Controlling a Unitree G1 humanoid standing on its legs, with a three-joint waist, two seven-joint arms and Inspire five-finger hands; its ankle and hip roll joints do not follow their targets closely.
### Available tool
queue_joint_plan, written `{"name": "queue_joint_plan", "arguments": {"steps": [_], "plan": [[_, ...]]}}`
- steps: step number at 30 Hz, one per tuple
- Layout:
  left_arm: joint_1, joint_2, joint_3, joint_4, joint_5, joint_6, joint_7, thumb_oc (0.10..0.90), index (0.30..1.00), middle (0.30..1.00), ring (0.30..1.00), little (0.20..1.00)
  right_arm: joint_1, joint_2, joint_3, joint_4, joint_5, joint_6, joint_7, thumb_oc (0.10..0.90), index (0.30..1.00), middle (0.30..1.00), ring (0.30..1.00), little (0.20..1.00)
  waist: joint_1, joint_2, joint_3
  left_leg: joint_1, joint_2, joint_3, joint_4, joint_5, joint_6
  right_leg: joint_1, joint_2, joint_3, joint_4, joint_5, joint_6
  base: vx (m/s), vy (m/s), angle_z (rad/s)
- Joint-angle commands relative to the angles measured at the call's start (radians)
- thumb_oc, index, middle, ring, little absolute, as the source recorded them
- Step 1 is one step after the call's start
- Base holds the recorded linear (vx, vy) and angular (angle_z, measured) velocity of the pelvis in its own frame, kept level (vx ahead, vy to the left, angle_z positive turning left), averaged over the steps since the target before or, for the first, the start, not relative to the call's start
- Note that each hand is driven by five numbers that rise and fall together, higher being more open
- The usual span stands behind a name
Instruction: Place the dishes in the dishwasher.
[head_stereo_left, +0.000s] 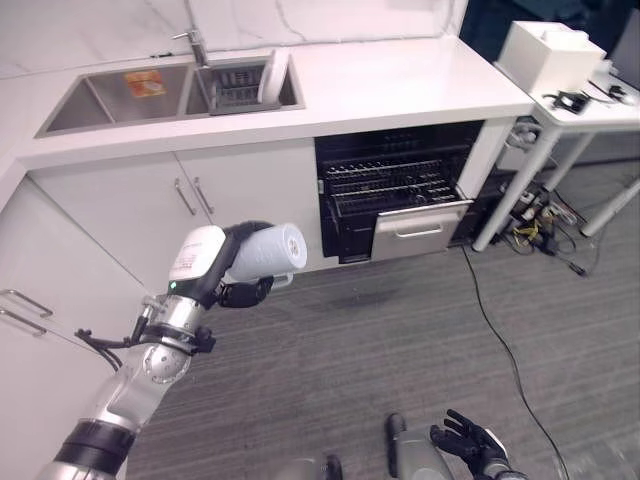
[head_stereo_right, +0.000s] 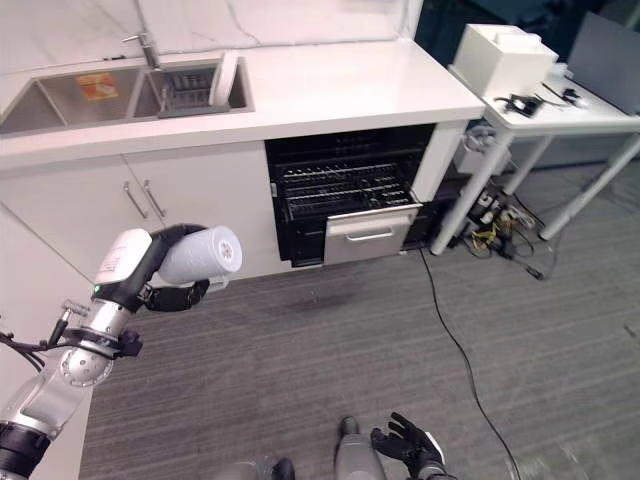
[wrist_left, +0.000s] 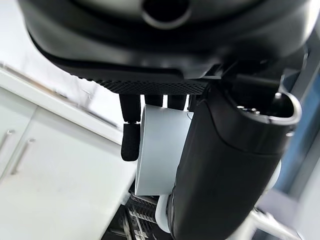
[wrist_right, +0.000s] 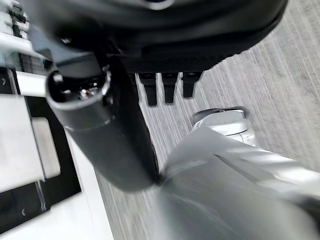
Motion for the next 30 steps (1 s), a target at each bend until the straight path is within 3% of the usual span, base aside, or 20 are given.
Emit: {"name": "queue_joint_plan", "arguments": {"steps": [1,5,7,9,11,13,15,16,19,22,30], "plan": [[-0.04,0.03,0.077,-0.139,-0.017,-0.075,0.056,0.4,0.3,0.3,0.3,0.3,0.007,-0.009,0.036,-0.017,-0.031,0.005,0.029,0.8,0.9,0.9,0.9,0.9,-0.023,0.032,-0.053,0.064,0.001,-0.043,-0.219,0.084,-0.043,0.056,0.049,-0.022,0.004,0.07,0.03,0.23,-0.288,0.18],[0.004,-0.003,0.09,-0.18,0.006,-0.062,0.076,0.4,0.3,0.3,0.3,0.3,-0.004,-0.022,0.059,-0.007,-0.043,0.052,0.033,0.8,0.9,0.9,0.9,0.9,0.001,0.009,-0.083,0.086,0.059,-0.03,-0.219,0.1,-0.074,0.12,0.08,-0.068,0.004,-0.012,-0.014,0.3,-0.351,0.36],[0.012,-0.01,0.091,-0.198,-0.003,-0.045,0.077,0.4,0.3,0.3,0.3,0.3,-0.008,-0.035,0.066,0.011,-0.027,0.063,0.034,0.8,0.9,0.9,0.9,0.9,0.008,-0.003,-0.085,0.111,0.063,-0.029,-0.219,0.108,-0.079,0.154,0.089,-0.08,0.004,-0.042,-0.038,0.3,-0.28,0.24],[0.015,-0.013,0.088,-0.212,-0.015,-0.041,0.07,0.4,0.3,0.3,0.3,0.3,-0.006,-0.045,0.069,0.023,0.004,0.064,0.037,0.8,0.9,0.9,0.9,0.9,0.022,-0.029,-0.08,0.129,0.065,0.0,-0.211,0.21,-0.091,0.195,0.086,-0.081,0.004,-0.067,-0.067,0.21,-0.246,0.16],[0.007,-0.018,0.088,-0.225,-0.024,-0.043,0.052,0.4,0.3,0.3,0.3,0.3,-0.005,-0.05,0.074,0.041,0.006,0.045,0.042,0.8,0.9,0.9,0.9,0.9,0.03,-0.035,-0.06,0.035,0.079,0.018,0.001,0.265,-0.099,0.226,0.096,-0.092,0.004,-0.079,-0.1,0.17,-0.248,0.11],[-0.005,-0.023,0.087,-0.221,-0.03,-0.041,0.036,0.4,0.3,0.3,0.3,0.3,-0.001,-0.047,0.072,0.058,0.008,0.03,0.04,0.8,0.9,0.9,0.9,0.9,0.029,-0.029,-0.053,-0.024,0.084,0.028,0.079,0.285,-0.102,0.246,0.108,-0.107,0.004,-0.088,-0.119,0.18,-0.108,0.33],[-0.014,-0.024,0.086,-0.209,-0.036,-0.033,0.035,0.4,0.3,0.3,0.3,0.3,-0.007,-0.046,0.069,0.078,-0.011,0.026,0.045,0.8,0.9,0.9,0.9,0.9,0.029,-0.015,-0.052,-0.011,0.056,0.015,-0.039,0.277,-0.091,0.259,0.13,-0.089,0.004,-0.101,-0.116,0.26,0.054,0.18],[-0.015,-0.019,0.087,-0.21,-0.044,-0.03,0.033,0.4,0.3,0.3,0.3,0.3,-0.015,-0.048,0.071,0.083,-0.015,0.036,0.048,0.8,0.9,0.9,0.9,0.9,0.029,-0.005,-0.052,0.015,0.061,0.023,-0.189,0.308,-0.104,0.275,0.145,-0.085,0.004,-0.119,-0.114,0.29,0.152,-0.4],[-0.031,-0.019,0.075,-0.219,-0.046,-0.014,0.034,0.4,0.3,0.3,0.3,0.3,-0.014,-0.054,0.075,0.081,-0.014,0.036,0.06,0.8,0.9,0.9,0.9,0.9,0.027,0.025,-0.043,-0.07,0.089,0.011,-0.219,0.327,-0.138,0.307,0.179,-0.086,0.004,-0.148,-0.112,0.2,0.147,-0.21],[-0.056,-0.026,0.075,-0.197,-0.043,-0.02,0.013,0.4,0.3,0.3,0.3,0.3,-0.007,-0.045,0.077,0.067,-0.001,0.035,0.053,0.8,0.9,0.9,0.9,0.9,0.02,0.033,-0.058,-0.09,0.108,0.04,-0.219,0.28,-0.14,0.318,0.163,-0.103,0.004,-0.162,-0.101,0.19,0.166,-0.3],[-0.067,-0.004,0.069,-0.181,-0.046,-0.053,-0.009,0.4,0.3,0.3,0.3,0.3,0.011,-0.007,0.077,0.024,-0.001,0.054,0.029,0.8,0.9,0.9,0.9,0.9,0.015,0.053,-0.083,0.0,0.056,-0.009,-0.219,0.189,-0.105,0.318,0.148,-0.143,0.004,-0.143,-0.083,0.16,0.152,-0.04]]}}
